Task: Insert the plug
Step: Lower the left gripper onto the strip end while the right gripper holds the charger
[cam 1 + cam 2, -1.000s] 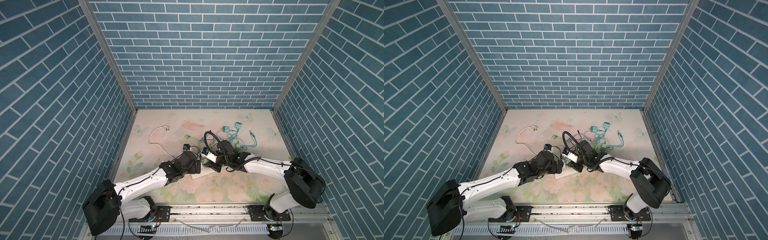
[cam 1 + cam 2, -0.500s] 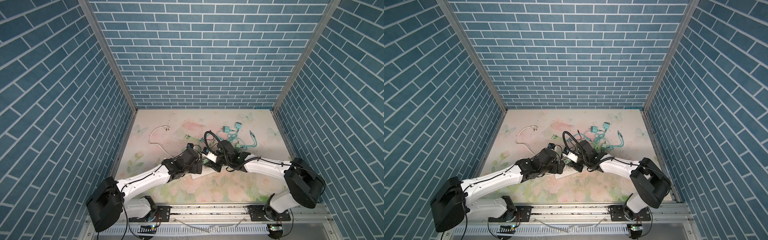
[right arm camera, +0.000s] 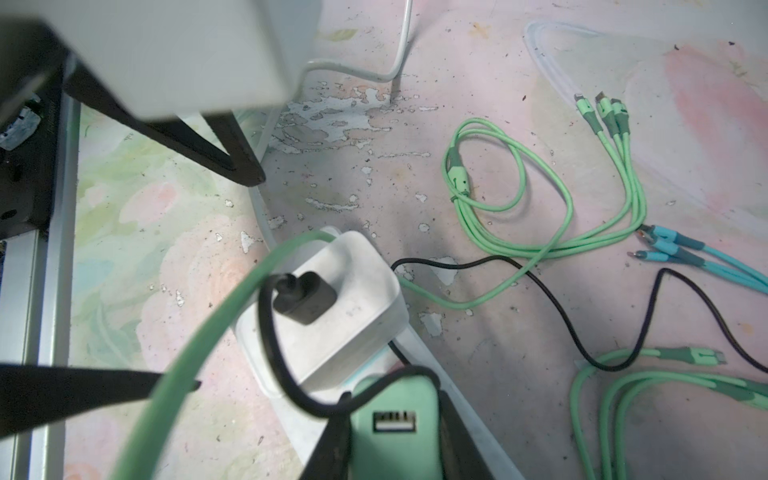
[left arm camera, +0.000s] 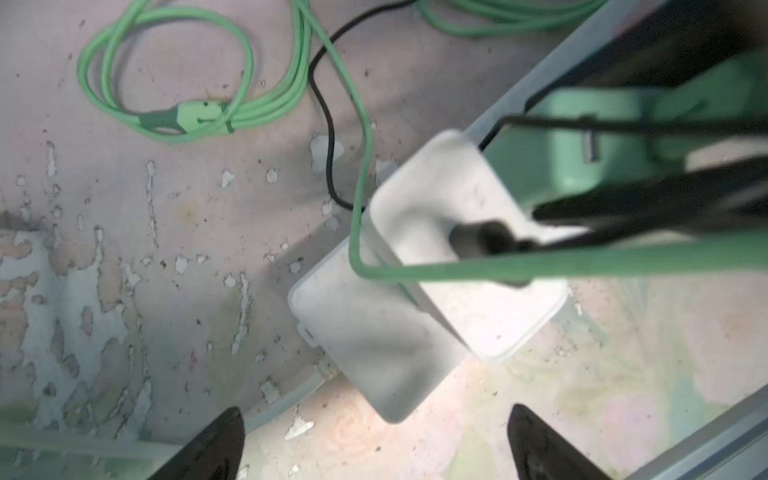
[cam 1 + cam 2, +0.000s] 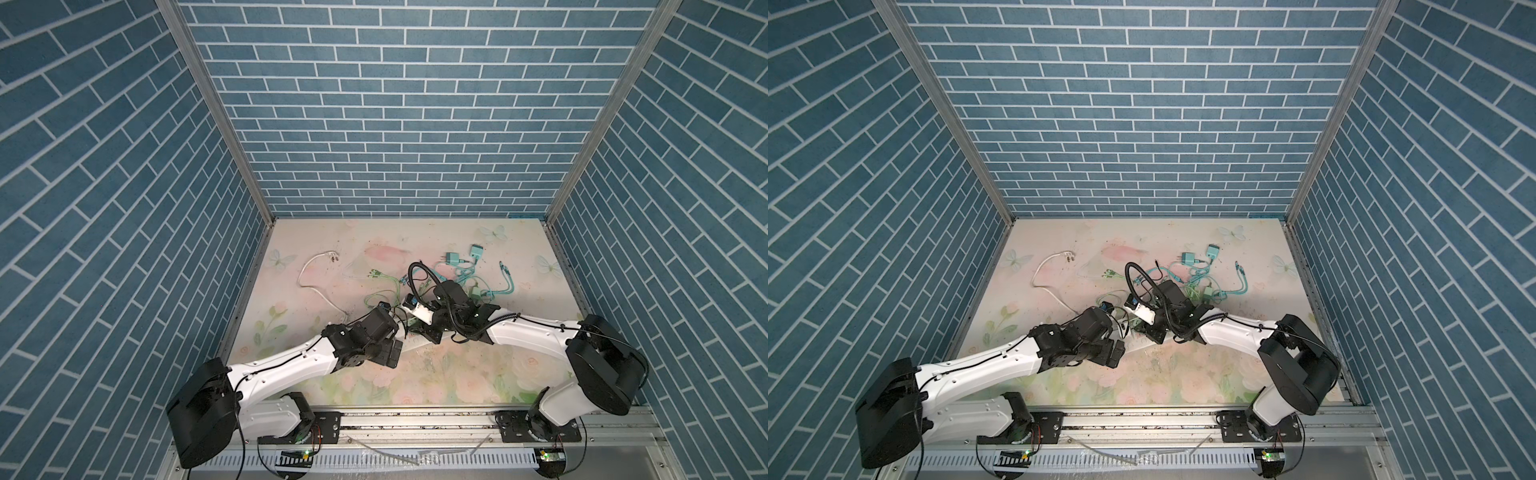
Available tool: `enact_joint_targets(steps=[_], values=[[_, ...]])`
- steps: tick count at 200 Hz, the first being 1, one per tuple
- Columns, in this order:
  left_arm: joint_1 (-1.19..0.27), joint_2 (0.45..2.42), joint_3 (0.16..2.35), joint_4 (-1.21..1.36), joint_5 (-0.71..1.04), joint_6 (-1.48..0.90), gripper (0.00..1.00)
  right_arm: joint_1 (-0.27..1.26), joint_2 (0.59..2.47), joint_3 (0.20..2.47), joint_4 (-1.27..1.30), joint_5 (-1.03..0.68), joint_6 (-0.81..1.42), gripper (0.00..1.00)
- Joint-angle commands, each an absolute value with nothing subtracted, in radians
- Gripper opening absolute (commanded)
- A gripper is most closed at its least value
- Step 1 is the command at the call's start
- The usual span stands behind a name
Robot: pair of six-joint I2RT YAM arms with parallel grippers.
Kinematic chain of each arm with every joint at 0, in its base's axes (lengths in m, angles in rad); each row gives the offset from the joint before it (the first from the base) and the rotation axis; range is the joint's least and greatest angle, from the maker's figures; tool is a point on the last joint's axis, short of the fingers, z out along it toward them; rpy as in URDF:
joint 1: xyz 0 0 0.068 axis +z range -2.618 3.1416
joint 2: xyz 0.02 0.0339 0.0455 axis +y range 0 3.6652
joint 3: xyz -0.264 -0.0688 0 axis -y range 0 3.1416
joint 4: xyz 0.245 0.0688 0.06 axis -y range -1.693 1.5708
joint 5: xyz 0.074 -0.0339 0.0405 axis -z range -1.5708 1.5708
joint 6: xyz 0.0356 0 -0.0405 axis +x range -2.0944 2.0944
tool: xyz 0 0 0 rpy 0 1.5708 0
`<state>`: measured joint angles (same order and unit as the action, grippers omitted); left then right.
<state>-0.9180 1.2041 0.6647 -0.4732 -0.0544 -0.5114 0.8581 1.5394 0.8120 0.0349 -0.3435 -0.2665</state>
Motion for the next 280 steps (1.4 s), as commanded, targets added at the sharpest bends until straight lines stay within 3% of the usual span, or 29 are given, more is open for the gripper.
enact_joint_targets(steps=[1, 116, 224, 280], values=[[-0.923, 1.201, 0.649, -0.524, -0.083, -0.477, 1.00, 0.855, 1.561, 0.813, 0.054, -0.344, -0.273, 0.00], [-0.919, 1.454, 0.680, -0.502, -0.123, -0.506, 1.00, 0.842, 1.546, 0.799, 0.063, -0.343, -0.266, 0.00], [-0.787, 1.520, 0.733, -0.602, -0.232, -0.571, 1.00, 0.818, 1.575, 0.813, 0.122, -0.347, -0.299, 0.00], [-0.700, 1.598, 0.785, -0.602, -0.219, -0.535, 1.00, 0.801, 1.684, 0.951, 0.098, -0.385, -0.340, 0.00]])
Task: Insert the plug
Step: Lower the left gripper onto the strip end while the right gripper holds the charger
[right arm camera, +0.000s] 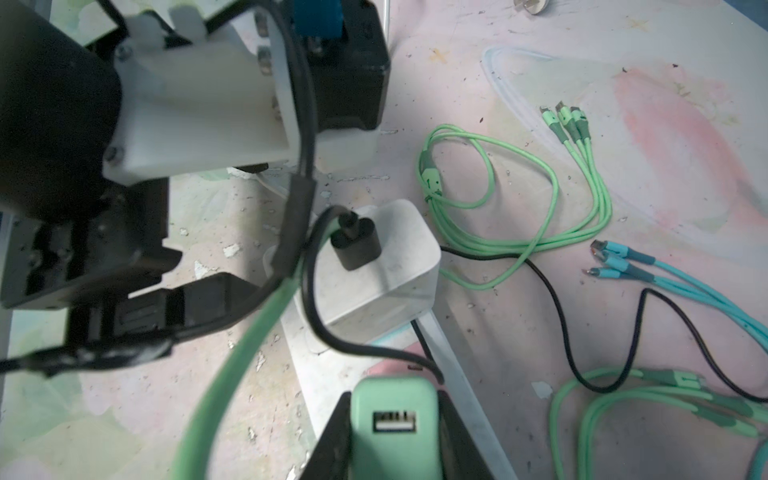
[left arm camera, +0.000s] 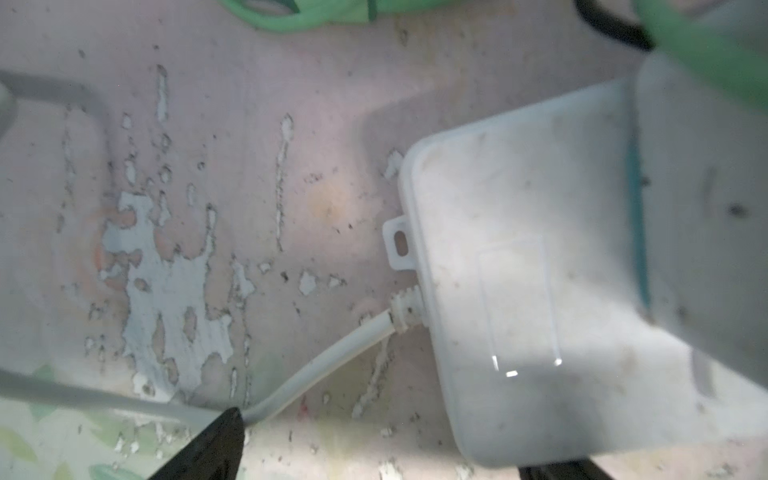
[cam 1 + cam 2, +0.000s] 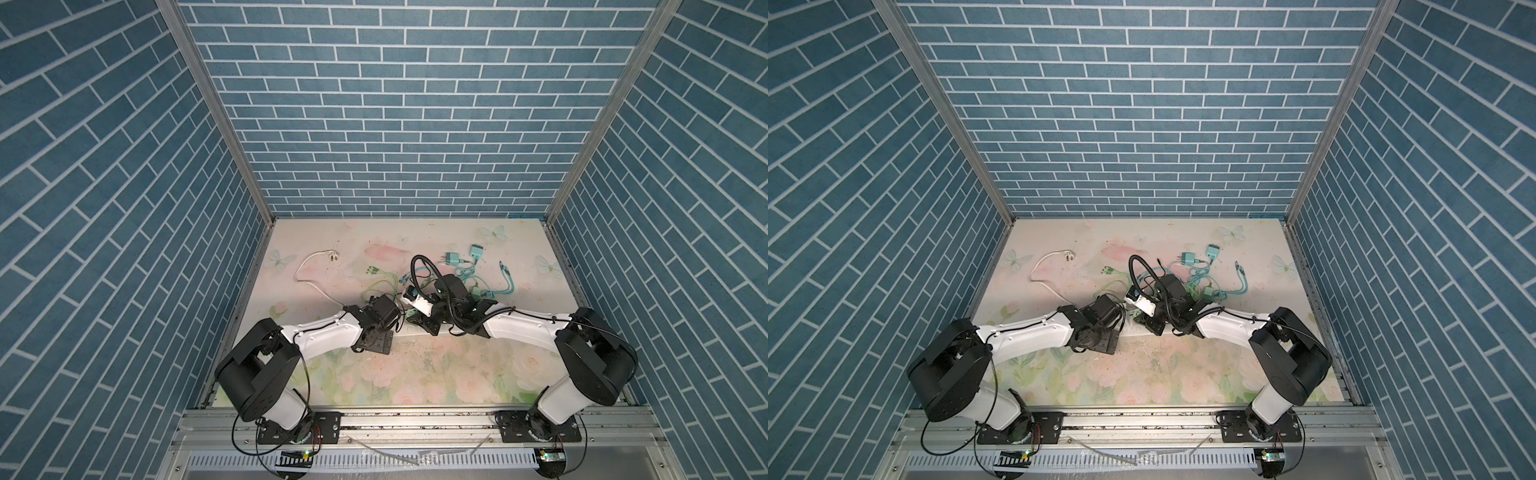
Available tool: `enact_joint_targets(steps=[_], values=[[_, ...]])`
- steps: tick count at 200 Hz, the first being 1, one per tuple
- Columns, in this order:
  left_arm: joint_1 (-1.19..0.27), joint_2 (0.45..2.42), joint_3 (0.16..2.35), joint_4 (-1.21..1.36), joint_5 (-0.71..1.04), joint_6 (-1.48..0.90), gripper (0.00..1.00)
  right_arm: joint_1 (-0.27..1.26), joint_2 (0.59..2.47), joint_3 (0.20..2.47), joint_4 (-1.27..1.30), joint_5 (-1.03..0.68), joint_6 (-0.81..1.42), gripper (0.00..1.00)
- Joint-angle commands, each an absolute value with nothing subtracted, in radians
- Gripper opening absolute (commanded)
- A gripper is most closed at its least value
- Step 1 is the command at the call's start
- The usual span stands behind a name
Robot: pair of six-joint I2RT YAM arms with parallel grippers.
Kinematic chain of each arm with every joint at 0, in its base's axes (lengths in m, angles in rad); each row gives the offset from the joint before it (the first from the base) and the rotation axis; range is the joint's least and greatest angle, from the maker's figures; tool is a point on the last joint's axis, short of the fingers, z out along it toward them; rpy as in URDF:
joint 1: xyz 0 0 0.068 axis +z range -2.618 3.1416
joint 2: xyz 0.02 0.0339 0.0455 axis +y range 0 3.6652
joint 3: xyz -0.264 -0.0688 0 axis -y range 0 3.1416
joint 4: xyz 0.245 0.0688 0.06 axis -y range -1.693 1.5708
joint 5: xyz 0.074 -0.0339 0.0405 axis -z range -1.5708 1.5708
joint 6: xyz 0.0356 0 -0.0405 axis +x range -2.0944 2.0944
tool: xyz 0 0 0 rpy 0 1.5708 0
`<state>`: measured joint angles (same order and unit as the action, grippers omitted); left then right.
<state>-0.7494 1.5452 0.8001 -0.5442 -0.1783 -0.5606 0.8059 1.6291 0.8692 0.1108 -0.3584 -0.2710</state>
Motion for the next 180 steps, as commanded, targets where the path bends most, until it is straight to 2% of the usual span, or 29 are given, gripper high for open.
enact_joint_targets(steps=[1, 67, 128, 180], values=[[-0.697, 1.598, 0.785, -0.601, -0.217, -0.535, 1.00, 0.802, 1.686, 0.953, 0.096, -0.385, -0.340, 0.00], [-0.570, 1.620, 0.842, -0.577, -0.203, -0.493, 0.99, 0.772, 1.783, 1.043, 0.074, -0.431, -0.337, 0.00], [-0.564, 1.674, 0.895, -0.561, -0.180, -0.480, 0.97, 0.727, 1.750, 1.017, 0.093, -0.497, -0.313, 0.00], [-0.565, 1.575, 0.871, -0.511, -0.154, -0.472, 0.96, 0.727, 1.757, 1.025, 0.090, -0.494, -0.303, 0.00]])
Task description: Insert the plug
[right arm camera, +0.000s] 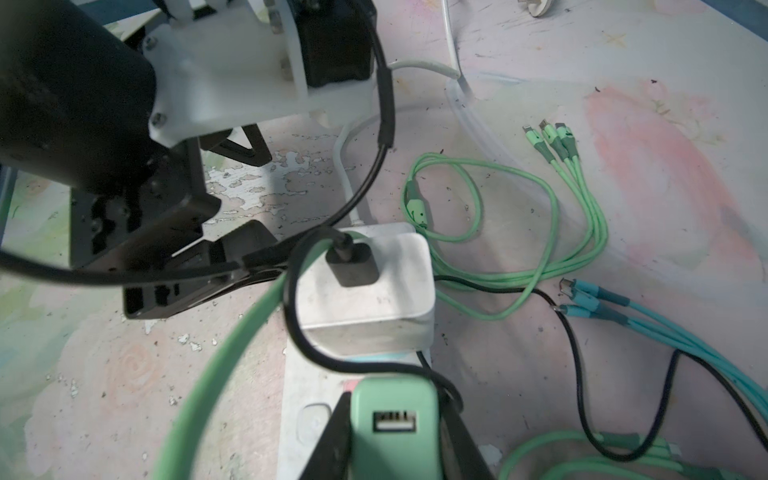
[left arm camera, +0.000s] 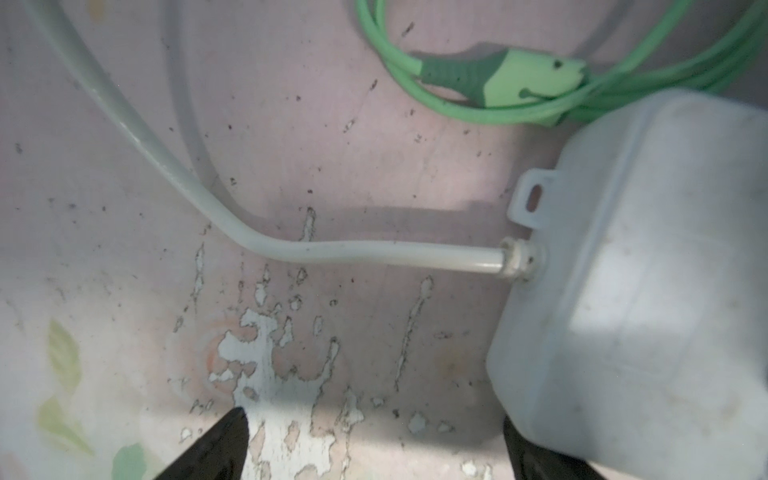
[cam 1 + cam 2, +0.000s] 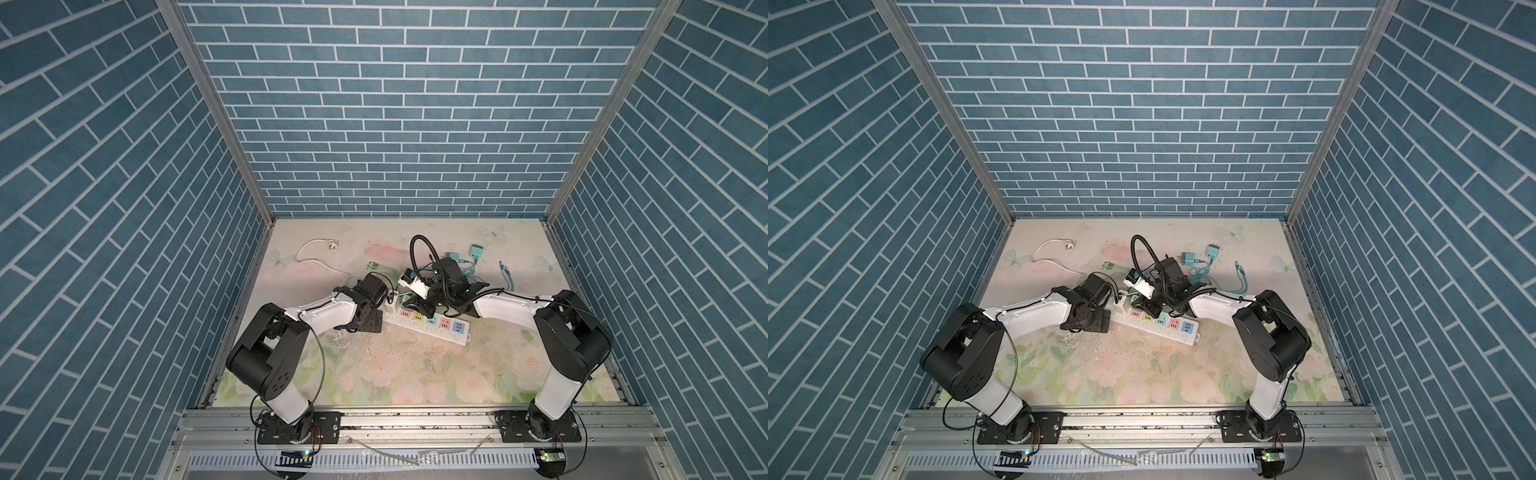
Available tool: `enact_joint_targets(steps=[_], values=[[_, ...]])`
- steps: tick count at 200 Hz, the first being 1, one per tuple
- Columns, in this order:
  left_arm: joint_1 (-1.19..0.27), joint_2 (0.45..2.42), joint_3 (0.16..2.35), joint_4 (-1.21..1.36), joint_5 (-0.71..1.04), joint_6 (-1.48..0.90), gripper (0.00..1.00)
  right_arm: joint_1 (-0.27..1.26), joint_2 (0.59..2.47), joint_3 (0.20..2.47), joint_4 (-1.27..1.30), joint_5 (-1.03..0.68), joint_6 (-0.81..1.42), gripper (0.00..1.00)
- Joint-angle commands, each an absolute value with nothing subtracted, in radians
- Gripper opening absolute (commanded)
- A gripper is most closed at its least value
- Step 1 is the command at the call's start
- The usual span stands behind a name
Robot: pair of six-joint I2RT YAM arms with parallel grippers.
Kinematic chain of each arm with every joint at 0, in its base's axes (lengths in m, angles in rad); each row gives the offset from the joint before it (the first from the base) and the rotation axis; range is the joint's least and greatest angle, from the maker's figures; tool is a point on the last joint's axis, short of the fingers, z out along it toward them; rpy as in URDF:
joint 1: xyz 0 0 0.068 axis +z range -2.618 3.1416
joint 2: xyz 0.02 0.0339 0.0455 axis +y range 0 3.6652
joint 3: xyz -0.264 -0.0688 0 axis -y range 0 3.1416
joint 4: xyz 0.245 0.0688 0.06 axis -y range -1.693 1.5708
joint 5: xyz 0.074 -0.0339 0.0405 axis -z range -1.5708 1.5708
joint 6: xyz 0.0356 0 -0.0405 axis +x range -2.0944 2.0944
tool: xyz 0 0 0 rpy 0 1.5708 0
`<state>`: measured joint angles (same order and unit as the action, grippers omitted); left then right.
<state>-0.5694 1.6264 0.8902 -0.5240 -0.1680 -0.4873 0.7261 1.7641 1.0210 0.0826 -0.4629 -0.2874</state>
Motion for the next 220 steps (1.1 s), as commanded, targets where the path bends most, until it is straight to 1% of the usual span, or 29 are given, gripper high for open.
enact_joint_targets(steps=[1, 78, 164, 220], values=[[-0.565, 1.574, 0.871, -0.511, -0.153, -0.472, 0.96, 0.728, 1.757, 1.025, 0.090, -0.494, -0.303, 0.00], [-0.566, 1.425, 0.805, -0.432, -0.081, -0.476, 0.97, 0.745, 1.753, 1.019, 0.093, -0.499, -0.259, 0.00], [-0.568, 1.358, 0.753, -0.420, -0.081, -0.493, 0.97, 0.766, 1.749, 0.987, 0.109, -0.489, -0.264, 0.00], [-0.569, 1.342, 0.738, -0.415, -0.082, -0.498, 0.97, 0.755, 1.754, 1.006, 0.045, -0.470, -0.316, 0.00]])
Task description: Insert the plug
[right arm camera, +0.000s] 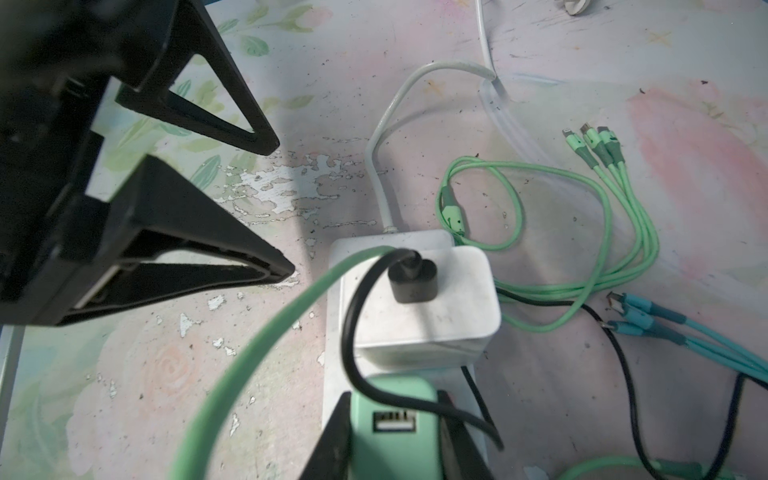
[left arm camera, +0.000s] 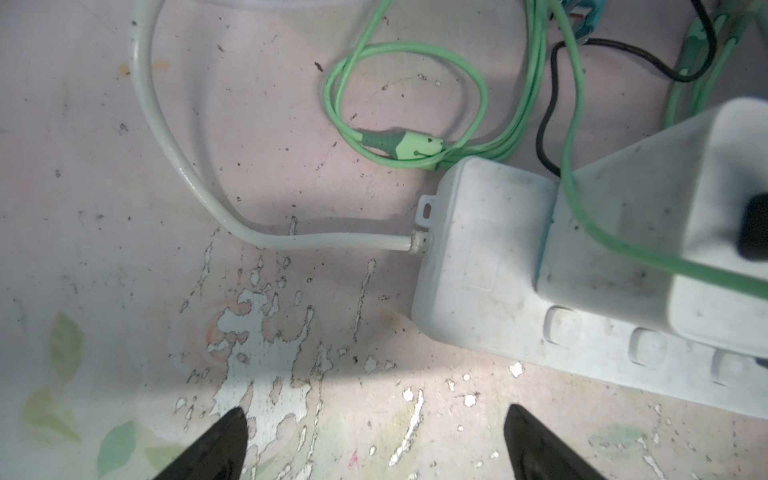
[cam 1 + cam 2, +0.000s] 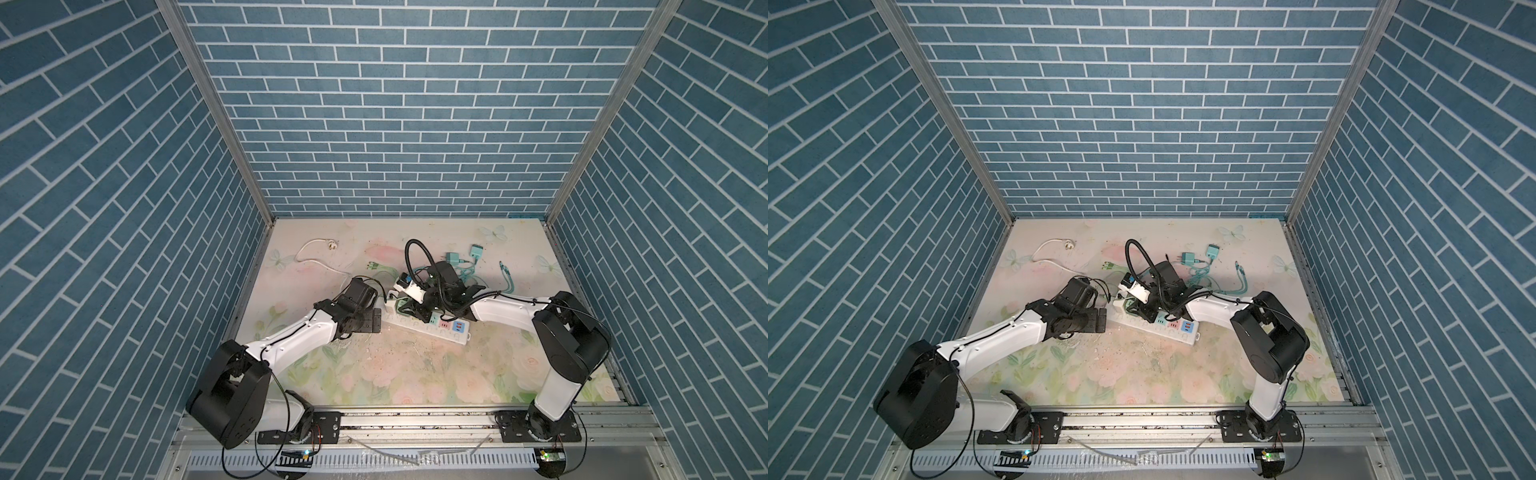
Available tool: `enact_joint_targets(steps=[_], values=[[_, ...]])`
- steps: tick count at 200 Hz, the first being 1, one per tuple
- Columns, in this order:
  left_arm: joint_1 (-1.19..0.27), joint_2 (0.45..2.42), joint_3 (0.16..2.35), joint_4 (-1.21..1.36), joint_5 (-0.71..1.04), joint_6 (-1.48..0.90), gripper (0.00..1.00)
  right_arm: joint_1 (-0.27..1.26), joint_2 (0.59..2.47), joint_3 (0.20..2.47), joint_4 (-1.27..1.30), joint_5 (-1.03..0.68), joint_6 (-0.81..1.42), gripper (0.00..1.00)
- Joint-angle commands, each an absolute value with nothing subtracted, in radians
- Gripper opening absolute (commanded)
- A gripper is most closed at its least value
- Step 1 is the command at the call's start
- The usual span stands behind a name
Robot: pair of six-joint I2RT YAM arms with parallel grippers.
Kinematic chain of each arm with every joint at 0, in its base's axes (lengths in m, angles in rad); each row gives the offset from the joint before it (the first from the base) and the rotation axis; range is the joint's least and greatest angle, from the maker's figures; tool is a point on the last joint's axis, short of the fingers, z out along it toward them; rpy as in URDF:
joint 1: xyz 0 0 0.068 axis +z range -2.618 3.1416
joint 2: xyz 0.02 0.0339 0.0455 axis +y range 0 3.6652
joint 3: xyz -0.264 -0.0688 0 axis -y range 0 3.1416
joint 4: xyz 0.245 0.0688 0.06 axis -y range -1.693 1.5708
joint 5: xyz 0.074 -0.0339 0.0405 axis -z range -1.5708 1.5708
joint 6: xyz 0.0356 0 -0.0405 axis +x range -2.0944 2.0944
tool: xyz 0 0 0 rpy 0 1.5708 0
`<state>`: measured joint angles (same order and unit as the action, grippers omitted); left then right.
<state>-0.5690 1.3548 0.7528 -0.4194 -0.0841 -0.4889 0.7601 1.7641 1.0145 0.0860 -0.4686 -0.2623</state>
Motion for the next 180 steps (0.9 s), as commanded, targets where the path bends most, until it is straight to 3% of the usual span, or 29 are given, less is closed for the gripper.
enact_joint_targets(steps=[1, 180], values=[[-0.568, 1.342, 0.737, -0.415, -0.082, -0.498, 0.97, 0.755, 1.754, 1.005, 0.046, -0.471, -0.316, 0.00], [-0.570, 1.350, 0.733, -0.388, -0.075, -0.497, 0.96, 0.736, 1.775, 1.015, 0.033, -0.492, -0.317, 0.00]])
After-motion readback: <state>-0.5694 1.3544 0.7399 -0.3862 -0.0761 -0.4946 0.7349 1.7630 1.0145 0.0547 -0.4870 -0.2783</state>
